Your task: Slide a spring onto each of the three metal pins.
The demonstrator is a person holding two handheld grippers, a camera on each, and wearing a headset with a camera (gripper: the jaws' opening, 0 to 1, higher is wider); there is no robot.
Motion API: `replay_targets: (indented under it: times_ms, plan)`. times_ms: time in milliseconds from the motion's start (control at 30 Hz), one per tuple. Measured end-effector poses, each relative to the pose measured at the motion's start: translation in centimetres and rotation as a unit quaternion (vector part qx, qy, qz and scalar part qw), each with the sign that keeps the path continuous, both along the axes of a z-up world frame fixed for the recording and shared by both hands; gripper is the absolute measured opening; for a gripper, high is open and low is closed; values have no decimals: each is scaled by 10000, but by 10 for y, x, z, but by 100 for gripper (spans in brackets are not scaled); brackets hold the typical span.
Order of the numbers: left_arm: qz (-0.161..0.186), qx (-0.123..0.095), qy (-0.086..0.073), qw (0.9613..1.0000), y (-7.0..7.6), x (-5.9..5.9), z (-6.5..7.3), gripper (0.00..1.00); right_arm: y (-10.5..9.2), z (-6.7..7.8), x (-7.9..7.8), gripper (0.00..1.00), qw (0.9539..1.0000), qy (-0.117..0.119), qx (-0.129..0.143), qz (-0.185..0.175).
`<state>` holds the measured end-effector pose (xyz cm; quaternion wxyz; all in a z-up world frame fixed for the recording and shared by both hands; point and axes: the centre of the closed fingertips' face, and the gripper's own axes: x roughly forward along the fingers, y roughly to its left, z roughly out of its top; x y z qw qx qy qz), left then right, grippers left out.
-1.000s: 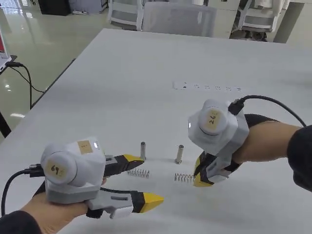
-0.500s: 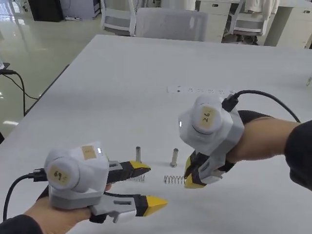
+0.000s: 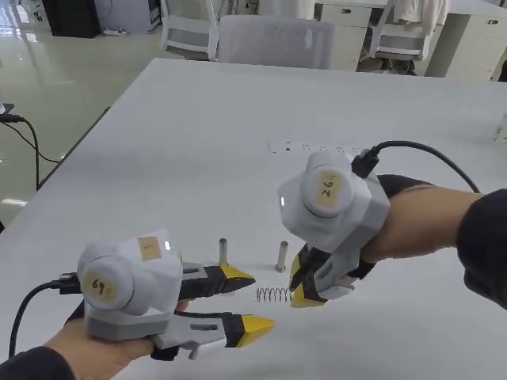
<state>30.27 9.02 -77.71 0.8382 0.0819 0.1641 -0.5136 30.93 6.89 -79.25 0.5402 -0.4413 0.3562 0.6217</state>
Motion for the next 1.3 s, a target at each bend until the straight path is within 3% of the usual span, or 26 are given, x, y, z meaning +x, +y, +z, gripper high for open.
replay_targets:
  times_ms: [700, 1133, 1300]
  plan:
    - [-213, 74, -154, 9996, -4, -4, -2, 10, 3, 0, -11, 13, 9993, 34, -43, 380]
    - [-339, 122, -225, 9991, -6, -7, -3, 9, 1, 11, -14, 13, 9986, 53, -17, 530]
    - [-303, 140, -238, 9992, -4, -6, -3, 9, 6, 20, -13, 13, 9988, 41, 113, 483]
